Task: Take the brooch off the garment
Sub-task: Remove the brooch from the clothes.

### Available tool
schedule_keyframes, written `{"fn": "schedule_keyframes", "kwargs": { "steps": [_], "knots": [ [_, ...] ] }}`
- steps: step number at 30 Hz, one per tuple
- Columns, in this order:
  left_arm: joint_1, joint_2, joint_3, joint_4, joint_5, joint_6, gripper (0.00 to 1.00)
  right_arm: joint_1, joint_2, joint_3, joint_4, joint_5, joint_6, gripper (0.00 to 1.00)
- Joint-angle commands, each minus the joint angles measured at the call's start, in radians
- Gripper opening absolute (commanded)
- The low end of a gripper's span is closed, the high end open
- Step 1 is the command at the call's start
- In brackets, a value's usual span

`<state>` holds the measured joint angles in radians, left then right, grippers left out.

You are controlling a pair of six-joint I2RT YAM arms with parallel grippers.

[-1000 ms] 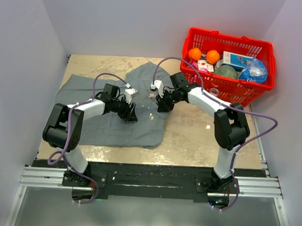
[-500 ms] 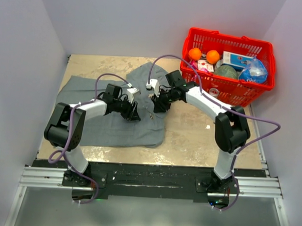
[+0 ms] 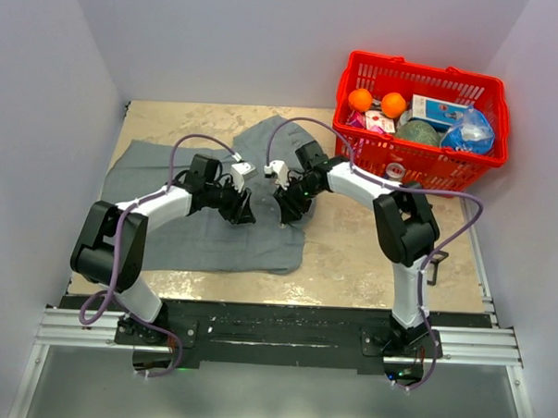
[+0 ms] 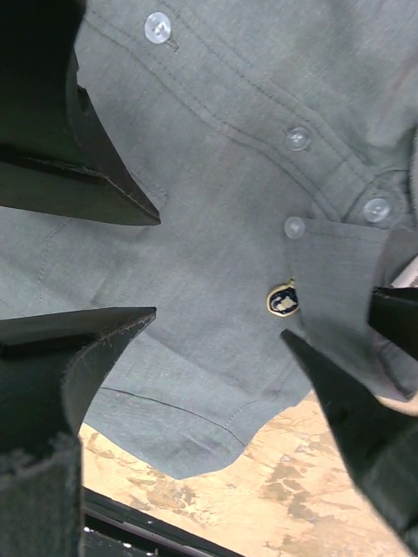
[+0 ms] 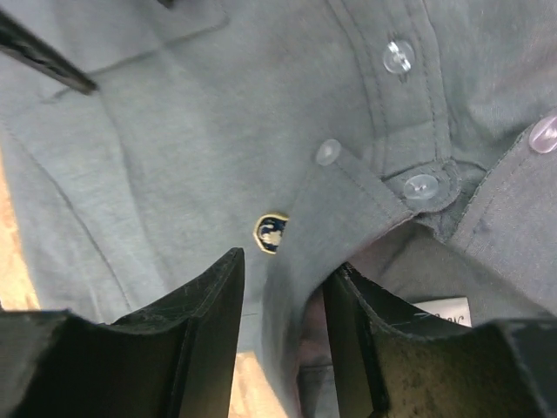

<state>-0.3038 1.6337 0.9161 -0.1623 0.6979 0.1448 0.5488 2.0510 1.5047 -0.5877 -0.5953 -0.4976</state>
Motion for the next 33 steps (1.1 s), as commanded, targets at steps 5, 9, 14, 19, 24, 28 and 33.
{"fn": "schedule_keyframes", "kwargs": {
  "steps": [5, 9, 14, 19, 24, 28, 33],
  "knots": [
    [-0.003, -0.003, 0.012, -0.008, -0.008, 0.032, 0.47, 0.000, -0.014, 0.054, 0.006, 0.101, 0.019, 0.19],
    [-0.003, -0.011, 0.014, 0.018, 0.024, -0.016, 0.45, 0.000, -0.097, 0.078, 0.000, 0.121, 0.040, 0.09],
    [-0.004, -0.014, -0.025, 0.134, 0.143, -0.135, 0.37, 0.029, -0.149, 0.135, -0.069, 0.130, 0.033, 0.08],
    [-0.014, 0.037, -0.098, 0.399, 0.234, -0.376, 0.34, 0.071, -0.161, 0.129, -0.084, 0.172, 0.065, 0.07],
    [-0.023, 0.122, -0.143, 0.585, 0.206, -0.539, 0.34, 0.089, -0.161, 0.097, -0.103, 0.203, 0.064, 0.07],
    [-0.029, 0.213, -0.119, 0.688, 0.207, -0.645, 0.34, 0.096, -0.192, 0.081, -0.109, 0.203, 0.080, 0.06],
    [-0.032, 0.262, -0.085, 0.734, 0.215, -0.694, 0.33, 0.131, -0.253, 0.028, -0.115, 0.177, 0.114, 0.08]
  ]
}}
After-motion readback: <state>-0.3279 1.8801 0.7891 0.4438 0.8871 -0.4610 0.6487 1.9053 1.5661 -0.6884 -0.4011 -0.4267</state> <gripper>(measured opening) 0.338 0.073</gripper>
